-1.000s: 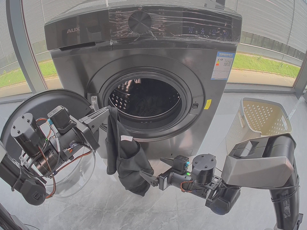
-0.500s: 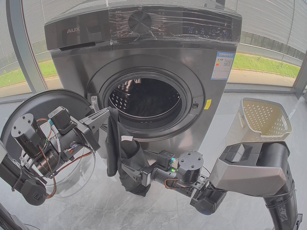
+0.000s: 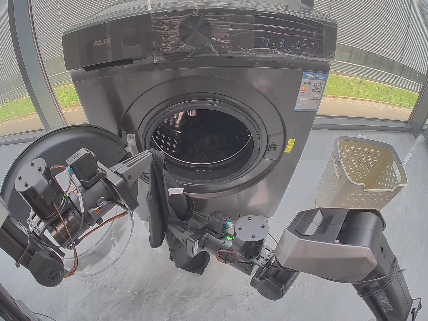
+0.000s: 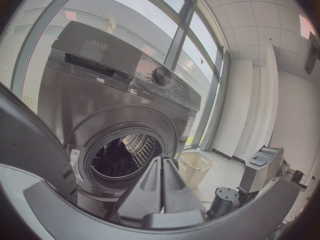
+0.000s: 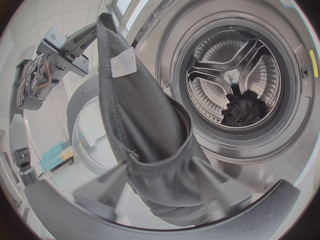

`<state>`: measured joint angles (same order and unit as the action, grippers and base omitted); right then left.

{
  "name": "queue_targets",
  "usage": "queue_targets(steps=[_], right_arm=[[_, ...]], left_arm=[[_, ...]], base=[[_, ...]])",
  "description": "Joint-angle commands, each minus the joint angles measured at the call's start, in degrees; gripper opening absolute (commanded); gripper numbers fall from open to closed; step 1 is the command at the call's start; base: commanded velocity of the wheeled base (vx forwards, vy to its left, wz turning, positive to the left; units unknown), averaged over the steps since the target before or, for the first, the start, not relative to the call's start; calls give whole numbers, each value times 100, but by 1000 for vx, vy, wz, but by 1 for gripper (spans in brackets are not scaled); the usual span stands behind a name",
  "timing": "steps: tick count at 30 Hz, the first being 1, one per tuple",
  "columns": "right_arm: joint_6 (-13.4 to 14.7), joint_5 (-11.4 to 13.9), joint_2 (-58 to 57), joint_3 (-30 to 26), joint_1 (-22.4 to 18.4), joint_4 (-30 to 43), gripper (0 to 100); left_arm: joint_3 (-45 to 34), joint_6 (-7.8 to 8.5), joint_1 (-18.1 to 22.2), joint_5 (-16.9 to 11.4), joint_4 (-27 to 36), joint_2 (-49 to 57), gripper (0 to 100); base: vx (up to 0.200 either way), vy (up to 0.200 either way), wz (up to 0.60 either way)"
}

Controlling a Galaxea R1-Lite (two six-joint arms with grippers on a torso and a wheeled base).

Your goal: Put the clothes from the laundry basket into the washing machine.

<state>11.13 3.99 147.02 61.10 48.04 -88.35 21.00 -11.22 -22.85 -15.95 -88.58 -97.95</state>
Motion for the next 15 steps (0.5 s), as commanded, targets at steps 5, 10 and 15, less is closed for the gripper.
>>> queue_targets(steps=[5,10,15], right_arm=[[-67,-29,-217,-300,-93,-7,0],[-173,-205,-921,-1065,-375,-7,0],[-296,-205,-1633,-1847,-761,-7,0]], left_arm=[[-9,-3,52,-5,-2,-5,0],[-17,-3,140,-5,-2,-5,0],[-17,-3,202,-5,-2,-13,0]], base=[[0,0,0],[0,0,0],[0,0,0]])
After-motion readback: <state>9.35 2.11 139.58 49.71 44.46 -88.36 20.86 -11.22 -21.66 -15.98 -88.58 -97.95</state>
